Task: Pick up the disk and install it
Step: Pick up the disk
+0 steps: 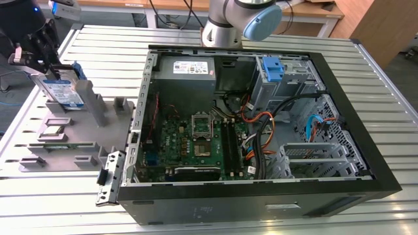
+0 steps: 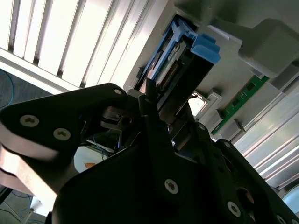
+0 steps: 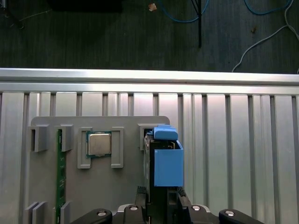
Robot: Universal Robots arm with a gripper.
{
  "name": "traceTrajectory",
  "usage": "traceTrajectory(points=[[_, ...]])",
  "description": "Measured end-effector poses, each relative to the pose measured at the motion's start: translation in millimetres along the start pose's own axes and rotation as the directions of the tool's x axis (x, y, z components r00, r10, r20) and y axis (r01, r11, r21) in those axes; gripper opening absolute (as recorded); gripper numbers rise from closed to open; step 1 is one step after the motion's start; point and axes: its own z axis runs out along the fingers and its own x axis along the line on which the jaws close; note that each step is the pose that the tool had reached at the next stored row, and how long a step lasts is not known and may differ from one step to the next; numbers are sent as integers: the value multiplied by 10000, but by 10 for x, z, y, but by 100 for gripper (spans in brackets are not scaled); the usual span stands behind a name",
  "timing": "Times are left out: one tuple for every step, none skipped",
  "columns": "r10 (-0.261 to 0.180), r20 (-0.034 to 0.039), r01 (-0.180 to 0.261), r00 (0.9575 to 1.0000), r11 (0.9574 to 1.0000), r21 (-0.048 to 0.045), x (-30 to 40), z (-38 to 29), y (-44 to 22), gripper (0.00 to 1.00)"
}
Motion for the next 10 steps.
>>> traceTrajectory(points=[[0, 0, 0, 10000, 10000, 0, 0, 0, 0, 35], [-1, 0, 1, 10000, 10000, 0, 0, 0, 0, 35], [0, 0, 0, 10000, 10000, 0, 0, -1, 0, 35], [0, 0, 0, 10000, 10000, 0, 0, -1, 0, 35], [0, 0, 0, 10000, 10000, 0, 0, -1, 0, 35], [0, 0, 0, 10000, 10000, 0, 0, -1, 0, 35], [0, 0, 0, 10000, 10000, 0, 0, -1, 0, 35], [0, 0, 0, 10000, 10000, 0, 0, -1, 0, 35], [0, 0, 0, 10000, 10000, 0, 0, -1, 0, 35], [0, 0, 0, 10000, 10000, -1, 0, -2, 0, 35]])
